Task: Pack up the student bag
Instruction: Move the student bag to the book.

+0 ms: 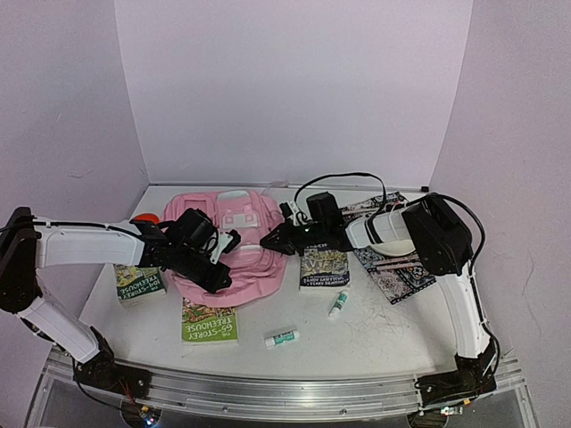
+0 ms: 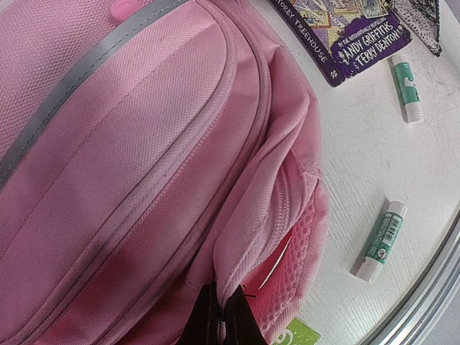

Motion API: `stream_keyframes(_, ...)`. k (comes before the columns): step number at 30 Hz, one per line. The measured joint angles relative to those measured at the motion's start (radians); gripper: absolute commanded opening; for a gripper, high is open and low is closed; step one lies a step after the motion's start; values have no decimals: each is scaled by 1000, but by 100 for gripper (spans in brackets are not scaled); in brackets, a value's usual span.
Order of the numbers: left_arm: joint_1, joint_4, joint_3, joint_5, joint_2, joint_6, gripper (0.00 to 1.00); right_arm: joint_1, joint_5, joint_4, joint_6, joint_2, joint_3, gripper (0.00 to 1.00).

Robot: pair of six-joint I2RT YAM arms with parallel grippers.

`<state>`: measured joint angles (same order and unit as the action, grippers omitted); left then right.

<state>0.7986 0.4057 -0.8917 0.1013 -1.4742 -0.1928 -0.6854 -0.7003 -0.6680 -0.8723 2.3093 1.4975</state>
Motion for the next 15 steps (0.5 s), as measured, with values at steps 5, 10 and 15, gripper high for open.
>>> stream_keyframes(5, 0, -2, 0, 0, 0, -8, 0, 3, -11, -37, -25, 0, -4, 13)
stream_keyframes(10, 0, -9, 1, -1, 1, -19, 0, 0, -17, -68, -41, 0, -8, 10)
stream_keyframes(15, 0, -22, 13, -3, 6, -25, 0, -10, -21, -93, -28, -4, -19, 15)
